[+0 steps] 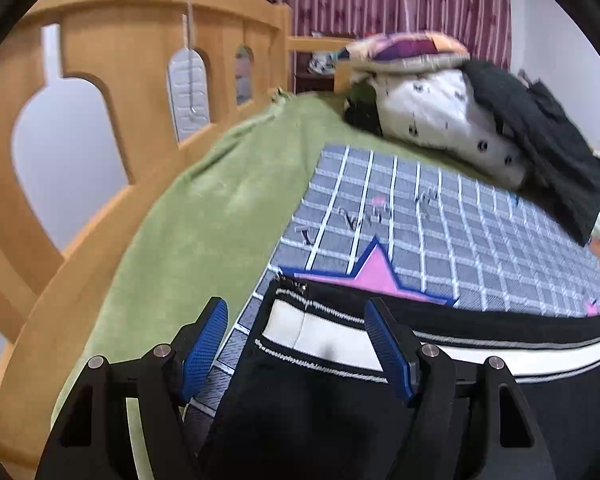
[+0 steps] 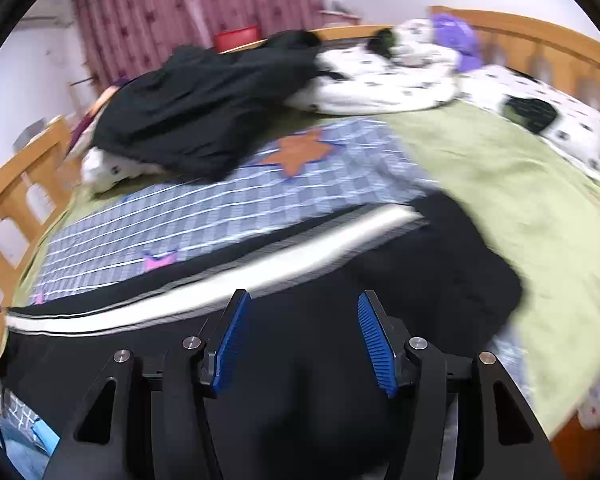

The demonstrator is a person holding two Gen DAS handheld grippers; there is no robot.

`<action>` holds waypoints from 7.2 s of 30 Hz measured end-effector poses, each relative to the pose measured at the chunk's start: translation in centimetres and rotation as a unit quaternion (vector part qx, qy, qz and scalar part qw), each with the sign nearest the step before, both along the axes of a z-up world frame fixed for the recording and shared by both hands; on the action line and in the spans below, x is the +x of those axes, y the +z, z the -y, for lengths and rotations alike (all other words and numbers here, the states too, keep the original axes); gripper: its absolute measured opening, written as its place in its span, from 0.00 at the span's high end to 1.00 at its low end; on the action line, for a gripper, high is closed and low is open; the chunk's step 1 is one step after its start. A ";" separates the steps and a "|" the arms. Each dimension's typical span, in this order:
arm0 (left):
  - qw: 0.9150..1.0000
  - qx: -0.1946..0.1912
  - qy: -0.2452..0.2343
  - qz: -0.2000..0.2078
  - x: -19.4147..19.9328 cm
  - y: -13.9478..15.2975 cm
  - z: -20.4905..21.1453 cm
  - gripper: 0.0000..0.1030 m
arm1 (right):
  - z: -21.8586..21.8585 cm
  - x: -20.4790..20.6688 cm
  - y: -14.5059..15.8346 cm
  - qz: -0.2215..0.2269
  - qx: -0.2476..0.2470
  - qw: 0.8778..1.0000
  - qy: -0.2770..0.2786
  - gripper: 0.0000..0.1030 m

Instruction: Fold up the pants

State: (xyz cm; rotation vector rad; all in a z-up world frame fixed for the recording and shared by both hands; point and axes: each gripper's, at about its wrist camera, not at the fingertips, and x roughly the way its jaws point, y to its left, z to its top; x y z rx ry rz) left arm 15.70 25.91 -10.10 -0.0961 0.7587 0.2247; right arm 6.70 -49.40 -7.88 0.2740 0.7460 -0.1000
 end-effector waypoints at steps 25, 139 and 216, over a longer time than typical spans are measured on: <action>1.000 -0.008 -0.019 -0.014 3.7 -3.6 -0.3 0.82 | -22.5 15.4 -6.9 -0.060 -0.198 0.906 0.370 0.98; 0.970 -0.209 0.124 0.012 -9.3 -7.7 0.2 0.87 | -22.5 -0.8 0.8 -0.022 -0.095 0.988 0.118 0.37; 0.986 0.018 -0.162 0.033 -12.5 -1.3 22.2 0.30 | -8.7 1.0 -2.0 -0.042 -0.035 0.998 -0.031 0.58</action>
